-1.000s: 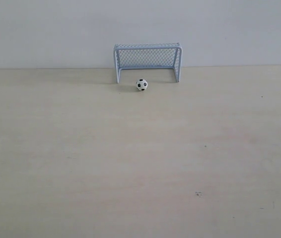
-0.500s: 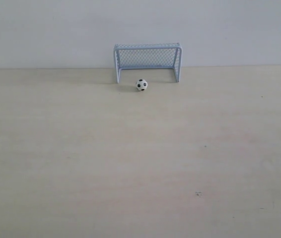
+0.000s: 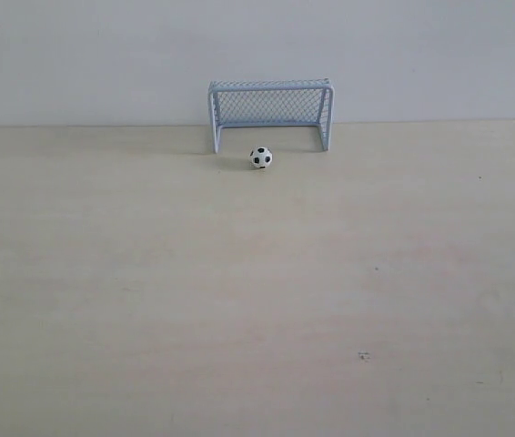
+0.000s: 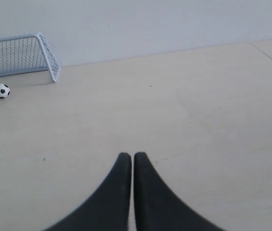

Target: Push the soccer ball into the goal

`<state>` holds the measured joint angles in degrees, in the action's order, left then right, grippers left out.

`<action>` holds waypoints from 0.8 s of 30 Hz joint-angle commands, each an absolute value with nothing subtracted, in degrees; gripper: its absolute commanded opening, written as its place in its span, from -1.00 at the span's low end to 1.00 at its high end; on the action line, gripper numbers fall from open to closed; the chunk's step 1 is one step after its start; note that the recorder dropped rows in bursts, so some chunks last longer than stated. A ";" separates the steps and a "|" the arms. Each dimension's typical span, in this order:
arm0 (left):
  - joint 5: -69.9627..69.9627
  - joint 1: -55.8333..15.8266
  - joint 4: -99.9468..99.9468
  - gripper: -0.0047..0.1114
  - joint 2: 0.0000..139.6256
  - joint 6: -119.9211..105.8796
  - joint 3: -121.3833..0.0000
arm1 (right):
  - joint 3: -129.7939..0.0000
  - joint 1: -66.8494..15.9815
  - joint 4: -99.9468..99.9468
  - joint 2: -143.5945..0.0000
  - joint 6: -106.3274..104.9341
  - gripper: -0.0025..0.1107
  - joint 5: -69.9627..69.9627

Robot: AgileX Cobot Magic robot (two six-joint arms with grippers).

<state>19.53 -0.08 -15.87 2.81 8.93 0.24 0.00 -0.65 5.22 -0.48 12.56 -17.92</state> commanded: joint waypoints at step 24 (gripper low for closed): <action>19.33 -0.53 -15.89 -0.81 3.12 9.47 0.00 | 0.00 -0.58 3.88 0.00 5.87 -0.96 -19.98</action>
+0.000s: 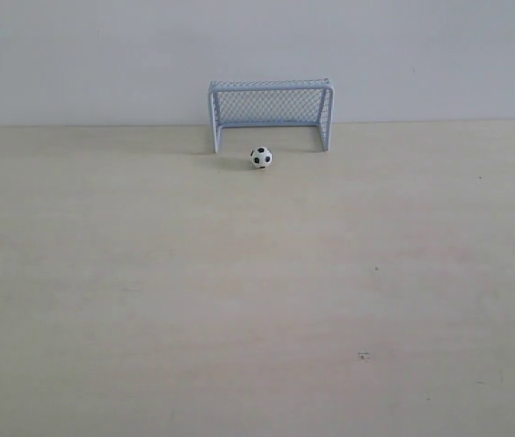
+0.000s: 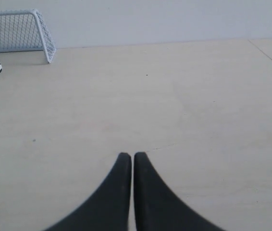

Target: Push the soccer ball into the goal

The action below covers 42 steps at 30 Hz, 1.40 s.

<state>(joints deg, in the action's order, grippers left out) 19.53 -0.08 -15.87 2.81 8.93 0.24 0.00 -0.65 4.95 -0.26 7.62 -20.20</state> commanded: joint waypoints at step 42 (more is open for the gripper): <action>19.33 -0.53 -15.89 -0.81 3.12 9.47 0.00 | 0.00 -0.58 -1.10 0.00 1.07 -0.96 -19.75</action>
